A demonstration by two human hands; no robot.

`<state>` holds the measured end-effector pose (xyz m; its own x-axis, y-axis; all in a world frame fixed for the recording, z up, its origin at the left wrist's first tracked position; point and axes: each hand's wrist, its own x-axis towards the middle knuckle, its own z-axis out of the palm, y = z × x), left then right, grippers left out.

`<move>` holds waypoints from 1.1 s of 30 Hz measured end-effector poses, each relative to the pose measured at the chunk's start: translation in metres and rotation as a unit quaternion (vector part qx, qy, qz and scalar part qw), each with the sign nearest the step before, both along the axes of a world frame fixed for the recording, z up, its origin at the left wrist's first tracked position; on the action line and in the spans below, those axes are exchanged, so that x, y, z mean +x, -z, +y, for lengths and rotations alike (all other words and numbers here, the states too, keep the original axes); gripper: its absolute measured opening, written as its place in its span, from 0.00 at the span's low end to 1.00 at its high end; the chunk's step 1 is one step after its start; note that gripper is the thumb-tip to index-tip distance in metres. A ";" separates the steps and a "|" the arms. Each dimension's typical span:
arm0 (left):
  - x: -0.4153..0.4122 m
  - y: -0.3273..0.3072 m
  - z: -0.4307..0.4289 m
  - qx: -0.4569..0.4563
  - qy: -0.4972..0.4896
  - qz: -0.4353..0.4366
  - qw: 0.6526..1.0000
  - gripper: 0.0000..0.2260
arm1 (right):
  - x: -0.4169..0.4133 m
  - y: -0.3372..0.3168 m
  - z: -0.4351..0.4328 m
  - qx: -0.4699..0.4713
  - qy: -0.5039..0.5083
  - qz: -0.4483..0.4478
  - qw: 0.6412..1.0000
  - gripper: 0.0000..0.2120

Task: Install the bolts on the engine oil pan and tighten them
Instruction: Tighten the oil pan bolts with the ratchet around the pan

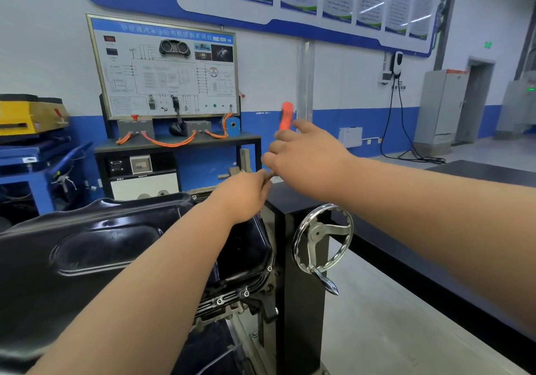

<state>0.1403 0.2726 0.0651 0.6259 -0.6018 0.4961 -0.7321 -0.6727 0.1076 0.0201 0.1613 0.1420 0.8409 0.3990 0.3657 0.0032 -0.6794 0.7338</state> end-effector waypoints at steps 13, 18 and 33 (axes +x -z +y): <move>0.000 -0.002 -0.001 0.004 -0.007 0.001 1.000 0.08 | 0.001 -0.004 -0.002 0.049 -0.001 0.011 0.999 0.04; 0.001 -0.006 0.005 0.015 0.014 0.027 0.999 0.08 | 0.004 0.007 0.006 0.413 0.096 0.099 0.900 0.24; -0.003 -0.009 0.009 0.006 0.024 0.050 0.998 0.11 | 0.010 0.006 0.013 0.380 0.128 0.120 0.908 0.25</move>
<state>0.1371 0.2820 0.0739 0.6418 -0.6381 0.4254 -0.7498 -0.6385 0.1735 0.0299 0.1743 0.1358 0.9626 -0.1116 0.2468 -0.1283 -0.9904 0.0524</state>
